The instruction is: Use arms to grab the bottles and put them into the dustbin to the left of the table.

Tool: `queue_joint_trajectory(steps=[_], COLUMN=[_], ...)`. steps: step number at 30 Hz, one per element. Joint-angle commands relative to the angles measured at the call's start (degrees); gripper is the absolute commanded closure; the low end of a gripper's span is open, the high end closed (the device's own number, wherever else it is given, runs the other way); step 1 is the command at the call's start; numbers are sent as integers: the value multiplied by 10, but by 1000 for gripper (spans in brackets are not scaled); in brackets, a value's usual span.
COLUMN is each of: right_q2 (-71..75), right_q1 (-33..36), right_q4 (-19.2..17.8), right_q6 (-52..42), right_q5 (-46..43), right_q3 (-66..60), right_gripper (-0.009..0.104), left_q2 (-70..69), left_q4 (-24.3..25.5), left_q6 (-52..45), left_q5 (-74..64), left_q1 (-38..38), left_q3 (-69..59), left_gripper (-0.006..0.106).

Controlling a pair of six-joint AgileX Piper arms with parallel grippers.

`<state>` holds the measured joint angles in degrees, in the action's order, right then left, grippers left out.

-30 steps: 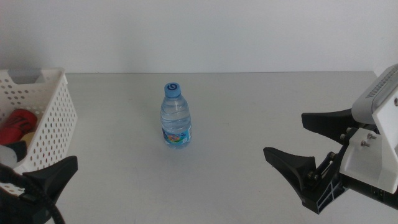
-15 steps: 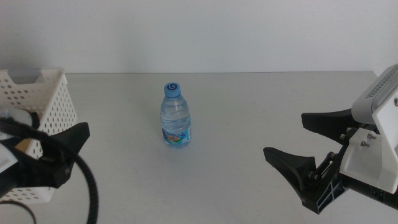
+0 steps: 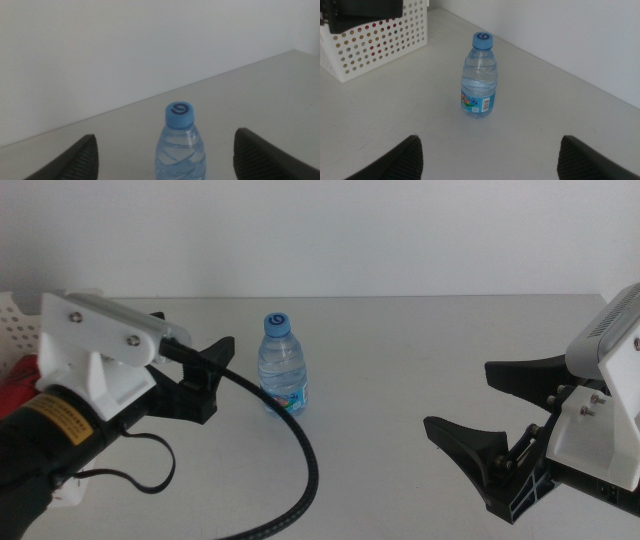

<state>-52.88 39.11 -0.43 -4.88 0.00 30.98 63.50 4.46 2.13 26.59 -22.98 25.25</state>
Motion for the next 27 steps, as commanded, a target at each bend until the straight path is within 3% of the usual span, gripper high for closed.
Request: queue_joint_trajectory(steps=[1, 6, 27], right_q2=[7, 7, 7], right_q1=[0, 0, 0], right_q4=[-5, -5, -5], right_q6=[-2, -2, -2], right_q5=[-40, -40, -40], right_q3=[13, 13, 13], right_gripper=[11, 11, 11], left_q2=[29, 111, 344], left_q4=[27, 69, 68], left_q6=[43, 92, 96], left_q5=[72, 104, 197], left_q1=[-4, -3, -1], left_q3=[31, 67, 170], left_gripper=[10, 10, 10])
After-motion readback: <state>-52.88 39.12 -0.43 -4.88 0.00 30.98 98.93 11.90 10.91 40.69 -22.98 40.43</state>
